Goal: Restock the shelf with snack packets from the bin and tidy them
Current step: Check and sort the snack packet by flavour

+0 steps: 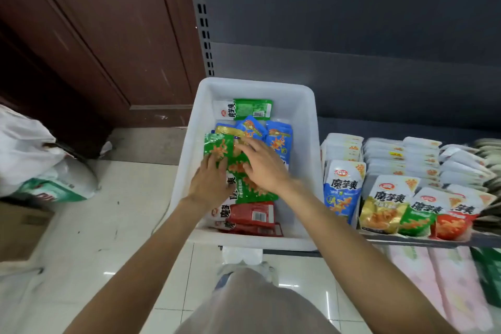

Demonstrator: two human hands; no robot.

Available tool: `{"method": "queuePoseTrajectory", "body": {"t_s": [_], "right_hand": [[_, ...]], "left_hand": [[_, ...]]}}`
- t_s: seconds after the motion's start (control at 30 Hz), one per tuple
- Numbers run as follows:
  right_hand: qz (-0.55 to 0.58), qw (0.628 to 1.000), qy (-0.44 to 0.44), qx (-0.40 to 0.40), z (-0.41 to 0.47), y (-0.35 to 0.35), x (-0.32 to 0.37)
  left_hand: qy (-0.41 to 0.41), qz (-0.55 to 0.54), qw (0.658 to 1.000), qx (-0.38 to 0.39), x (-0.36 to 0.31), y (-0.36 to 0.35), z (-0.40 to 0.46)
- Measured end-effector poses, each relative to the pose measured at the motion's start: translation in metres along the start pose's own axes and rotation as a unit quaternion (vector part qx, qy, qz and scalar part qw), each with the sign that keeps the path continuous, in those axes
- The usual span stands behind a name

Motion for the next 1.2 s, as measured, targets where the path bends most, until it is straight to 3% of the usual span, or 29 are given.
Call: {"method": "queuePoseTrajectory", "body": {"t_s": [0.13,0.3,0.47,0.53,0.63,0.7,0.73,0.8,0.87,0.93,1.0,1.07,1.1,1.2], "right_hand": [[0.026,0.999,-0.028,-0.009,0.056,-0.006,-0.006],[-0.056,0.998,-0.032,0.017,0.078,-0.015,-0.012],[0.052,0.995,-0.080,-0.025,0.075,-0.010,-0.022],[0.071,0.986,-0.134,-0.073,0.070,-0.003,-0.028],[0.018,0.955,-0.189,-0.229,0.048,0.031,-0.030],[0.034,0.920,-0.197,-0.337,0.022,0.057,-0.025],[0.088,0.897,-0.199,-0.384,0.007,0.067,-0.021],[0.259,0.826,-0.206,-0.456,-0.024,0.074,-0.013],[0.450,0.729,-0.222,-0.465,-0.049,0.067,-0.004],[0.591,0.638,-0.238,-0.432,-0.064,0.052,0.000],[0.647,0.605,-0.249,-0.391,-0.074,0.044,0.002],[0.641,0.620,-0.249,-0.378,-0.084,0.043,0.001],[0.615,0.647,-0.248,-0.377,-0.090,0.045,-0.001],[0.459,0.776,-0.218,-0.374,-0.112,0.066,-0.007]], "left_hand": [[-0.025,0.066,0.996,0.051,-0.006,-0.012,-0.003],[-0.106,0.059,0.989,0.089,-0.013,-0.019,-0.007],[-0.118,0.044,0.989,0.081,-0.014,-0.017,-0.003],[-0.122,0.001,0.991,0.062,-0.014,-0.011,-0.003],[-0.094,-0.159,0.983,-0.009,-0.015,0.008,-0.004],[-0.015,-0.326,0.944,-0.054,-0.013,0.025,-0.005],[0.038,-0.430,0.900,-0.057,-0.012,0.031,-0.006],[0.098,-0.626,0.774,0.000,-0.018,0.037,-0.006],[0.077,-0.736,0.670,0.057,-0.032,0.043,-0.006],[0.051,-0.771,0.631,0.065,-0.046,0.052,-0.008],[0.036,-0.774,0.630,0.047,-0.058,0.061,-0.013],[0.018,-0.757,0.653,0.025,-0.068,0.067,-0.017],[0.012,-0.744,0.668,0.016,-0.071,0.068,-0.018],[-0.017,-0.693,0.721,-0.010,-0.085,0.079,-0.023]]}}
Point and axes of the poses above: each hand's wrist, its own z-axis towards the middle knuckle, its own y-axis out of the back of the hand, x = y × z, the point moved 4 cm from there along z, towards the middle knuckle, and after that the axes turned 6 degrees about y, right-handed, at the moved point
